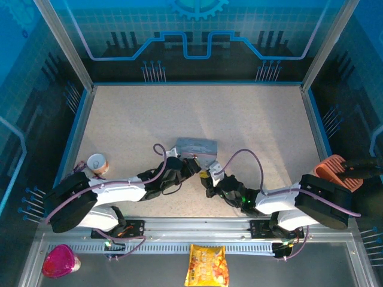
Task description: Unlock the padlock with the key
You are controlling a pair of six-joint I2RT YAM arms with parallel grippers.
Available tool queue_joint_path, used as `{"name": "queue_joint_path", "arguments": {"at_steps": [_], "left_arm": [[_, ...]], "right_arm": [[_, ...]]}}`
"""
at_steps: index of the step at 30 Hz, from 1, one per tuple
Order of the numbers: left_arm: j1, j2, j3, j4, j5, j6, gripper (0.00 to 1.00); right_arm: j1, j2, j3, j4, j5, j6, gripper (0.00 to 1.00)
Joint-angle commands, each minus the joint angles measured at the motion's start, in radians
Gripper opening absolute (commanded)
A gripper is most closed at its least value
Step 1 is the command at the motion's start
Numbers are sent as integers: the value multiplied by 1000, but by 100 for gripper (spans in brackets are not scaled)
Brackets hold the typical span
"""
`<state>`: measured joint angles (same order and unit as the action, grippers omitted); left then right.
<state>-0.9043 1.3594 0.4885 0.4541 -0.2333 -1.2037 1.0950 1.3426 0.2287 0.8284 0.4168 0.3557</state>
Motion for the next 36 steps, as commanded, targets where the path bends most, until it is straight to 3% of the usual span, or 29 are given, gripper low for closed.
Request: {"name": "queue_joint_path", "arguments": {"at_steps": [1,7,11,19,23,25,31,36], "left_arm": [[2,27,35,-14,0,28,7],[20,62,14,-16,3,21,23],[43,61,-2,-30,9,25,38],[109,-37,21,-255,-27,121,58],[171,-93,75,-425,-59,243,69],[208,-98,104,-449,-44,318,72],[283,-6,229,-500,39,547,77],[310,93,307,-510,104,626,78]], "right_arm": [[-14,11,12,3,-36,158,0],[-34,91,9,21,-49,259,0],[-100,135,-28,80,-108,339,0],[-157,178,-46,105,-147,404,0],[-157,150,-36,56,-138,395,0],[-157,135,-35,35,-137,393,4],[-170,92,-23,-28,-157,389,30],[-208,68,-23,-57,-199,394,38]]}}
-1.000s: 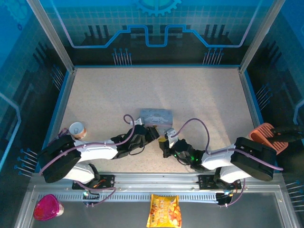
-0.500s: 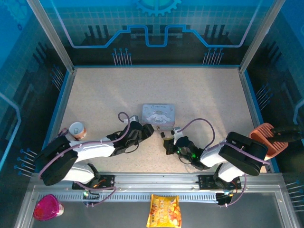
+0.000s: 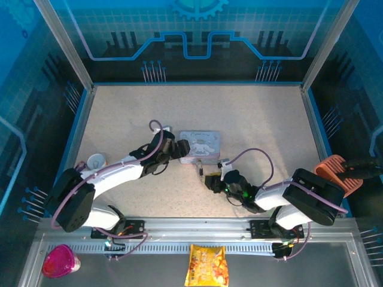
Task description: Unlock the padlock with the key
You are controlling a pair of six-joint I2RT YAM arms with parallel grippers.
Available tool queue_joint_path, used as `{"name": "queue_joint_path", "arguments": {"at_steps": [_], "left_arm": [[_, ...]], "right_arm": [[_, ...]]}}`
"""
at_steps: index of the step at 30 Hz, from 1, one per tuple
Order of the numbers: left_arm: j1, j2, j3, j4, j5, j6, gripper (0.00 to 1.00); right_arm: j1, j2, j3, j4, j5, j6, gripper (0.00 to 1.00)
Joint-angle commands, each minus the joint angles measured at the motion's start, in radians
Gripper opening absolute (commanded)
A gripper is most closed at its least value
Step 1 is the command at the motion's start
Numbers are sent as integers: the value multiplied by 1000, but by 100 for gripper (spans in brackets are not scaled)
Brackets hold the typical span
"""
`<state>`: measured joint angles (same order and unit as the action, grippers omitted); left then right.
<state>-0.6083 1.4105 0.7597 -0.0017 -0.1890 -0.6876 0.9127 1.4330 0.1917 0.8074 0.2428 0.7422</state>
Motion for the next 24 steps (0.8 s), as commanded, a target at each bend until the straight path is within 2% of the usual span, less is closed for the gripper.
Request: {"name": "queue_joint_path", "arguments": {"at_steps": [1,5,11,12,14,18,24], "left_arm": [[15,54,47,-54,61,117,78],[16,110,82,-38,105,152,78],[19,167,109,-50,95,152,77],[20,171,111,-53,92,149,77],[21,180,113,-56,88,140,77],[27,183,105,-54,79,125,77],[35,198,99,-47,87,111,76]], "right_arm": [[-31,-31,18,-48,-33,1,40],[-38,-57,70,-144,-53,-33,44],[-38,-12,135,-153,-111,-40,52],[-38,5,151,-161,-120,-36,61],[-38,37,175,-166,-135,-31,66],[-39,84,201,-165,-116,-8,59],[-46,133,215,-172,-97,3,56]]}}
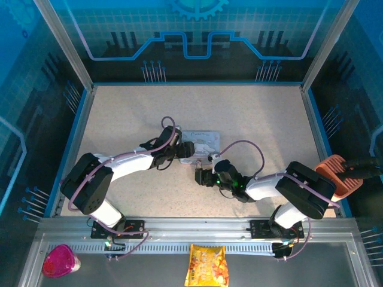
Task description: Unlock the padlock with the key
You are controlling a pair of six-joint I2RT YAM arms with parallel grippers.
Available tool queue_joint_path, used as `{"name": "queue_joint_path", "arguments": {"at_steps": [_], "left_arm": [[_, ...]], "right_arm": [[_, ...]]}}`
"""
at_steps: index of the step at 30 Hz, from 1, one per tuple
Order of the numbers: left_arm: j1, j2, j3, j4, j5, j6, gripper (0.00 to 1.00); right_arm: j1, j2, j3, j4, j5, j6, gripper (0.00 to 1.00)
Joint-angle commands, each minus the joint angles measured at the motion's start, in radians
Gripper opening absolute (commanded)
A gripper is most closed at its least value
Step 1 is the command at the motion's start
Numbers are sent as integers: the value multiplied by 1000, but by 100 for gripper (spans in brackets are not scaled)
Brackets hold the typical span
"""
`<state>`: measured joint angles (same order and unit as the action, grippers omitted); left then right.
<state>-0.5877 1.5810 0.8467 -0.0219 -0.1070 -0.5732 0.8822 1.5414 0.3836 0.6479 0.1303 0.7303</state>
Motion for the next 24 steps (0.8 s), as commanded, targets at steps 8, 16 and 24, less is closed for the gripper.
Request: {"name": "queue_joint_path", "arguments": {"at_steps": [8,16,24], "left_arm": [[18,55,13,-27,3,-24,74],[18,78,18,-22,3,-42,73],[17,76,3,-28,-21,-61,73]], "right_arm": [[-19,74,38,-24,11,25,36],[-19,90,62,-59,23,4,31],[-20,85,64,-78,50,9,16]]}}
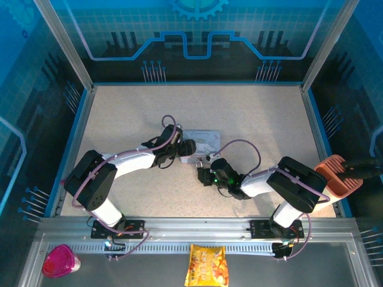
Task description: Unlock the padlock with the key
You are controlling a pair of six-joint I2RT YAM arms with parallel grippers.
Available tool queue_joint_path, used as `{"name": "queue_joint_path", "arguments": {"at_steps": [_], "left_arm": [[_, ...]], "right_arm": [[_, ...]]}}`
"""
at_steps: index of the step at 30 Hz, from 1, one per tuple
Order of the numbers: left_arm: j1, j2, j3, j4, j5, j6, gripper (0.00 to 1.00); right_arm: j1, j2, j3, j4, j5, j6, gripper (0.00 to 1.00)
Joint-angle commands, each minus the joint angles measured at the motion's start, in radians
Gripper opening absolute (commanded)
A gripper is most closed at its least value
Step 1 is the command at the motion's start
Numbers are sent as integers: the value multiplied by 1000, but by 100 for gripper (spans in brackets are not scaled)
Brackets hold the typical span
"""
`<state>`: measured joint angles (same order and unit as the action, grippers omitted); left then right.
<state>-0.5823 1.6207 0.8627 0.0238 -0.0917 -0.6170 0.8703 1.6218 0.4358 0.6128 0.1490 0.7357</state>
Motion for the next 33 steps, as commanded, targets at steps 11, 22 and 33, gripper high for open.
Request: {"name": "queue_joint_path", "arguments": {"at_steps": [11,22,33], "left_arm": [[2,17,-79,-35,-71,-93,68],[-67,-16,-136,-6,-121,-162,66],[-173,-10,-153,32,-149,-246,65]], "right_arm": [[18,-61,2,-120,181,86,0],[70,-103,37,-212,373,207,0],[40,-114,50,-214,427,356,0]]}}
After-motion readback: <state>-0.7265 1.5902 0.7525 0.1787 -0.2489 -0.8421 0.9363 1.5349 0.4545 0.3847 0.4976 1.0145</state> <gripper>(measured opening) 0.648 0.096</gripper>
